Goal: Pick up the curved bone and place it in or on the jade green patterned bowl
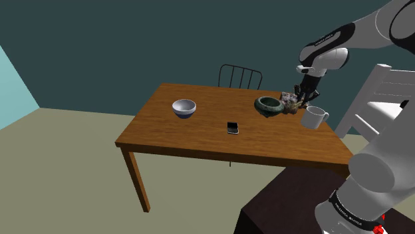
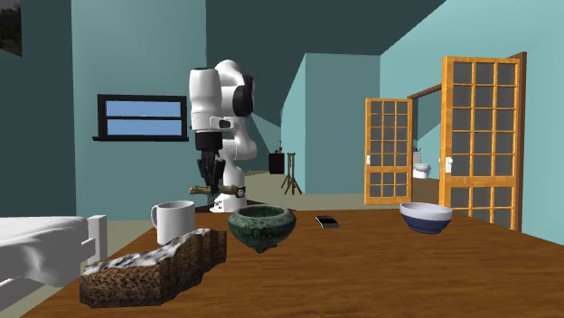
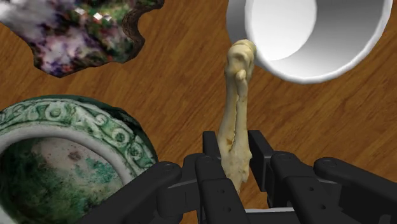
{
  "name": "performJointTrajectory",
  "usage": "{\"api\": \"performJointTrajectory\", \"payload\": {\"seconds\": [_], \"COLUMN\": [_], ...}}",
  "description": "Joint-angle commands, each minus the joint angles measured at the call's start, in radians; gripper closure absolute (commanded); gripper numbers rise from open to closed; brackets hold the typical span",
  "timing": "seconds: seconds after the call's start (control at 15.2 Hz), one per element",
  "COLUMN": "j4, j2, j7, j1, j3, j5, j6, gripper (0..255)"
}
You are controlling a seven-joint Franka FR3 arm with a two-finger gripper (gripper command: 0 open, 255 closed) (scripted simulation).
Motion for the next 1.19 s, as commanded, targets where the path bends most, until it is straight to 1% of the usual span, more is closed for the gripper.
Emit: {"api": "performJointTrajectory", "payload": {"seconds": [0.0, 0.4, 0.79, 1.12], "j4": [0.012, 0.051, 0.203, 0.366], "j2": [-0.014, -0.048, 0.070, 0.186], "j7": [0.006, 0.021, 0.114, 0.186], "j1": [0.001, 0.002, 0.057, 0.094], "j3": [0.000, 0.000, 0.055, 0.094], "j5": [-0.008, -0.025, 0.019, 0.050], "j6": [-0.025, -0.095, -0.131, -0.178], "gripper": [255, 255, 255, 255]}}
